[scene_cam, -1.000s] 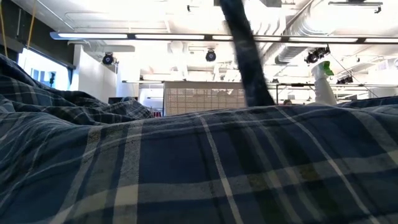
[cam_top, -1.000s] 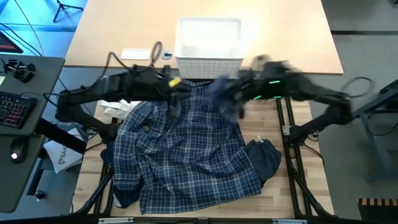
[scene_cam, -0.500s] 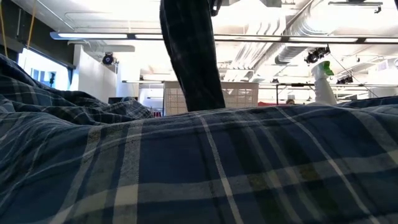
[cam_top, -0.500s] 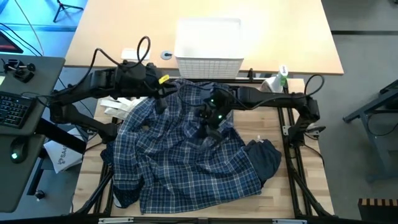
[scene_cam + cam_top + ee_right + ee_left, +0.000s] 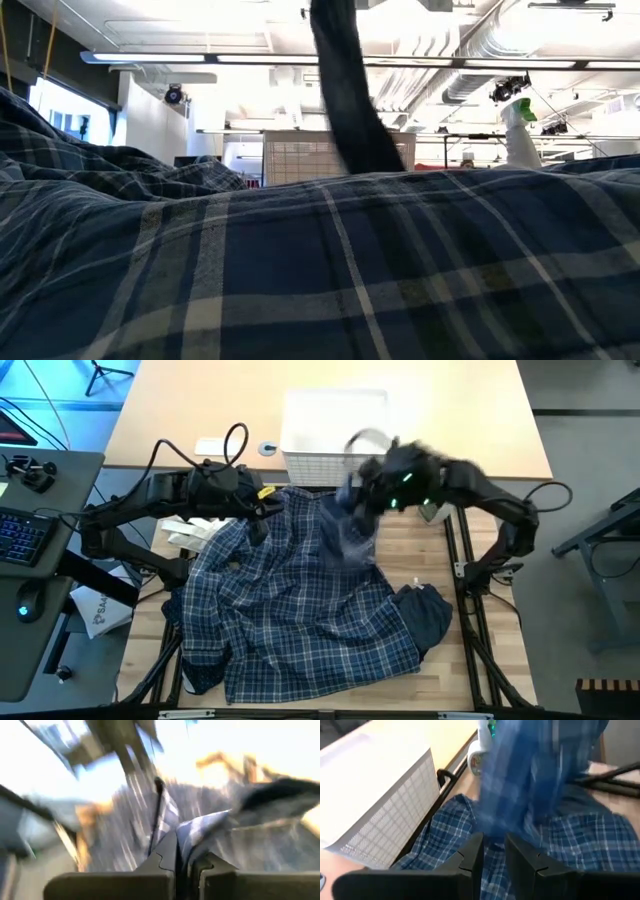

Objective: Fold Laundry from Bin
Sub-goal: Fold the blue checkered long sleeve

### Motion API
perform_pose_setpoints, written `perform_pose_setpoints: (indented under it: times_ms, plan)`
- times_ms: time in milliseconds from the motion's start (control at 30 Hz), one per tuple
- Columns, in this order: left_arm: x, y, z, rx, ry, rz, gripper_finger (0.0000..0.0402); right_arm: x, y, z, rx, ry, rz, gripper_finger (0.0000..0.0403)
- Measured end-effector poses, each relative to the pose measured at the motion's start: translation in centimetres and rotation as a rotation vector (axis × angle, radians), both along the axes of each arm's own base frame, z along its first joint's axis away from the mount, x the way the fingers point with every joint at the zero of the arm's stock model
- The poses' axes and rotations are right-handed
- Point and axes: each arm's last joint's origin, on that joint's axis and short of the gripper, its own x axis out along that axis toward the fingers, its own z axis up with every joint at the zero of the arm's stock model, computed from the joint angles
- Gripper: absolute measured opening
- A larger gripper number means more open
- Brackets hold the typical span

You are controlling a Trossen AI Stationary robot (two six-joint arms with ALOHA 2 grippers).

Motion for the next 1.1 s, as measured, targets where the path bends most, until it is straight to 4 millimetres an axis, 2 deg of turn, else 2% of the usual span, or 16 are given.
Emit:
perform_pose_setpoints:
  times_ms: [100,167,267,333,433,533,700,867,1000,1100]
  plan:
    - [-0.4,0.1,0.3,0.021,-0.015,0.035,0.0066,1.7,0.5,3.0,-0.057,-0.276,0.092,0.0]
    - [-1.1,0.2,0.7,0.058,-0.028,0.102,0.0066,3.4,1.5,4.1,-0.075,-0.44,0.211,0.0]
    - [-2.3,0.3,1.3,0.11,-0.054,0.192,0.0066,6.0,3.3,4.6,-0.069,-0.62,0.426,0.0]
    - [-2.9,0.3,1.6,0.128,-0.067,0.223,0.0066,7.4,4.3,4.1,-0.046,-0.655,0.562,0.0]
    - [-3.7,0.3,1.9,0.151,-0.068,0.226,0.0066,9.1,5.5,2.3,0.022,-0.593,0.657,0.0]
    - [-4.1,0.5,1.7,0.142,-0.035,0.236,0.0066,10.0,6.0,0.5,0.061,-0.501,0.643,0.0]
    - [-4.6,1.1,0.9,0.134,0.06,0.256,0.0066,11.0,5.2,-1.6,0.127,-0.342,0.489,0.0]
    - [-5.4,0.9,1.2,0.16,0.067,0.22,0.0066,10.6,3.5,-4.1,0.166,-0.082,0.28,0.0]
    - [-5.9,0.9,1.4,0.165,0.058,0.226,0.0066,12.0,3.1,-7.9,0.167,0.129,0.242,0.0]
    - [-5.8,1.0,1.4,0.163,0.06,0.227,0.0066,14.0,4.5,-11.8,0.212,0.274,0.312,0.0004]
